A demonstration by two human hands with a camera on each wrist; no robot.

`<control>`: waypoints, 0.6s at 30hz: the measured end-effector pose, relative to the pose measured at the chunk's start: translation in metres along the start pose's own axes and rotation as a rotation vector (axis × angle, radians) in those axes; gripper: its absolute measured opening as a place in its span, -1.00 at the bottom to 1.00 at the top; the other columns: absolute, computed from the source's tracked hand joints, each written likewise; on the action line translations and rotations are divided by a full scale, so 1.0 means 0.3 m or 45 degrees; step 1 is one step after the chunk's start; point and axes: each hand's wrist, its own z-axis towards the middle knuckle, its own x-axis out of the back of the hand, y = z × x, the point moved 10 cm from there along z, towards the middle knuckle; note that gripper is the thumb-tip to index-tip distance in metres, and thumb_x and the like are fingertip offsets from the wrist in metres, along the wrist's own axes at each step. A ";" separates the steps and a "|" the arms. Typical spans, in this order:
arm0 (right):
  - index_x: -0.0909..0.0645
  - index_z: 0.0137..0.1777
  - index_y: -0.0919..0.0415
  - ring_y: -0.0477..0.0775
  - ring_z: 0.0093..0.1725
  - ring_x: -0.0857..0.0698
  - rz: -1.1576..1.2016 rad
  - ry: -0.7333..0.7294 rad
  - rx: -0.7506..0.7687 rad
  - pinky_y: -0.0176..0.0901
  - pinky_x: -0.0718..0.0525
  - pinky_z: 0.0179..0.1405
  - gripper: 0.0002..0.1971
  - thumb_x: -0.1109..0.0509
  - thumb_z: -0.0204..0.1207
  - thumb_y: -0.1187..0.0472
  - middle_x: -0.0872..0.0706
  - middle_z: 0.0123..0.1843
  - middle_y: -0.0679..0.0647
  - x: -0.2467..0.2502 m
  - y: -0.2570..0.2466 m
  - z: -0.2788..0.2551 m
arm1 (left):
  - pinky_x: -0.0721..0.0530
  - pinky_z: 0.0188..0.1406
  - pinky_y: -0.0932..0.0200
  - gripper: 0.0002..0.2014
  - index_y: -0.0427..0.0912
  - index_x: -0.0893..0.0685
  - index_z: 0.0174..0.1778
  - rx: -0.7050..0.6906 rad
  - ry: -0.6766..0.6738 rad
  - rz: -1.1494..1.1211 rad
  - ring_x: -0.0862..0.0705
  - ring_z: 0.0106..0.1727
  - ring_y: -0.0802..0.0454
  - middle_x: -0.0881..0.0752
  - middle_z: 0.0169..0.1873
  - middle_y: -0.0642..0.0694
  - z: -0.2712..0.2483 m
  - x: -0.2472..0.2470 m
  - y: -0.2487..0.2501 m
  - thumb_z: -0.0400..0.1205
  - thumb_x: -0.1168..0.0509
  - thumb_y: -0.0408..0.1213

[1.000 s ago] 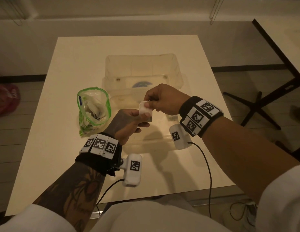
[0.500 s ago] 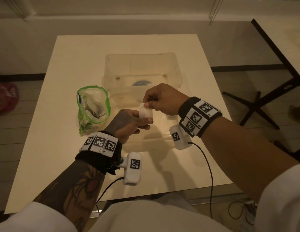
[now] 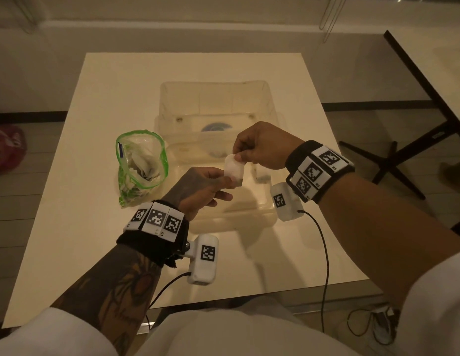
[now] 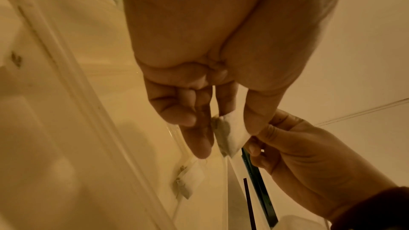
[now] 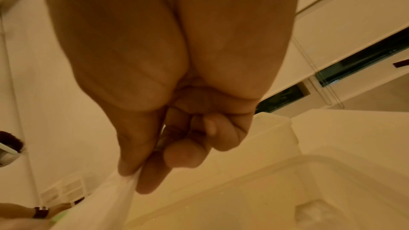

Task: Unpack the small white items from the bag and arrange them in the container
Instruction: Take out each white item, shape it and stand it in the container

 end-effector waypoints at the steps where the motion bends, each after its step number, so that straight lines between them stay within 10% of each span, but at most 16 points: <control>1: -0.72 -0.09 0.09 -0.25 -0.37 -0.60 -0.024 0.003 -0.018 -0.46 -0.48 -0.34 -0.98 -0.47 0.54 0.22 -0.68 -0.33 -0.16 0.004 0.015 -0.001 | -0.57 -0.24 0.16 -0.83 -0.08 -0.76 0.06 0.002 0.011 -0.006 -0.82 -0.12 0.04 -0.84 -0.05 -0.02 0.003 0.005 -0.003 0.59 -0.43 -0.14; 9: -0.78 -0.02 0.22 -0.09 -0.18 -0.67 -0.296 -0.014 -0.148 -0.20 -0.66 0.01 -0.89 -0.47 0.52 0.24 -0.76 -0.15 -0.01 -0.023 0.154 -0.006 | -0.58 -0.27 0.15 -0.84 -0.15 -0.76 -0.01 0.087 -0.050 0.149 -0.82 -0.10 -0.04 -0.85 -0.10 -0.03 0.007 -0.007 -0.043 0.64 -0.36 -0.15; 18: -0.81 -0.03 0.22 0.06 -0.05 -0.71 -0.640 -0.149 -0.278 -0.19 -0.62 -0.03 -0.89 -0.48 0.50 0.27 -0.79 -0.05 0.08 -0.065 0.256 0.015 | -0.58 -0.27 0.16 -0.78 -0.18 -0.76 -0.01 0.143 -0.063 0.328 -0.83 -0.13 -0.02 -0.85 -0.14 -0.02 0.007 -0.004 -0.068 0.64 -0.36 -0.10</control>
